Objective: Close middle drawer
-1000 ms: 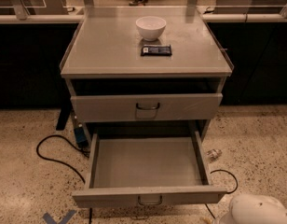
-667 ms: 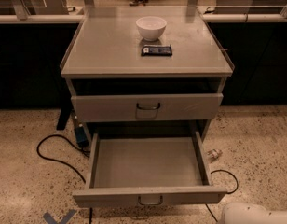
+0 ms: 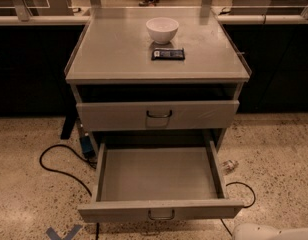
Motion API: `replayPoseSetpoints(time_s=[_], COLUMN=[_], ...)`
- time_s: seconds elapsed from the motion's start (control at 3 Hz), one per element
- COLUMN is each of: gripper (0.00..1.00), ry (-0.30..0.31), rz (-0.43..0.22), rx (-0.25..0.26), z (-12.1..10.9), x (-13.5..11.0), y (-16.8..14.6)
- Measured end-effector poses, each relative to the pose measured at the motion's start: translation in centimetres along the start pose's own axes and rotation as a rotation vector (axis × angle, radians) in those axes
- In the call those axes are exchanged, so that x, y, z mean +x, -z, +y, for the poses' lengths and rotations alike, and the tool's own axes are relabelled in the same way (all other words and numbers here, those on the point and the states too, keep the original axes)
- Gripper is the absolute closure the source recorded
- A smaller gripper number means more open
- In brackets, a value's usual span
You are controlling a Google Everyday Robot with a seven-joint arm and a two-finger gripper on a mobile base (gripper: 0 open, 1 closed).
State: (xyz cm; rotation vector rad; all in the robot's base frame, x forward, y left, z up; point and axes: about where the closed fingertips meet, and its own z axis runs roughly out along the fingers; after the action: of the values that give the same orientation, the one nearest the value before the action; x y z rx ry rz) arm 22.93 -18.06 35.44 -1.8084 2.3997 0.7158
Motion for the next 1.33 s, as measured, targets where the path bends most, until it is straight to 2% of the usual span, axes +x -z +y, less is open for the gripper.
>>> replayPoseSetpoints(time_s=[0.33, 0.67, 1.0, 1.33], gripper=[0.00, 0.00, 0.00, 0.00], ry=[0.013, -0.045, -0.070, -0.070], rz=[-0.006, -0.051, -0.102, -0.102], rx=[0.090, 0.251, 0.311, 0.311], z=[-2.1, -5.6, -7.1, -7.1], x=[-2.7, -5.5, -7.0, -7.0], y=[0.0, 2.4, 2.9, 2.9])
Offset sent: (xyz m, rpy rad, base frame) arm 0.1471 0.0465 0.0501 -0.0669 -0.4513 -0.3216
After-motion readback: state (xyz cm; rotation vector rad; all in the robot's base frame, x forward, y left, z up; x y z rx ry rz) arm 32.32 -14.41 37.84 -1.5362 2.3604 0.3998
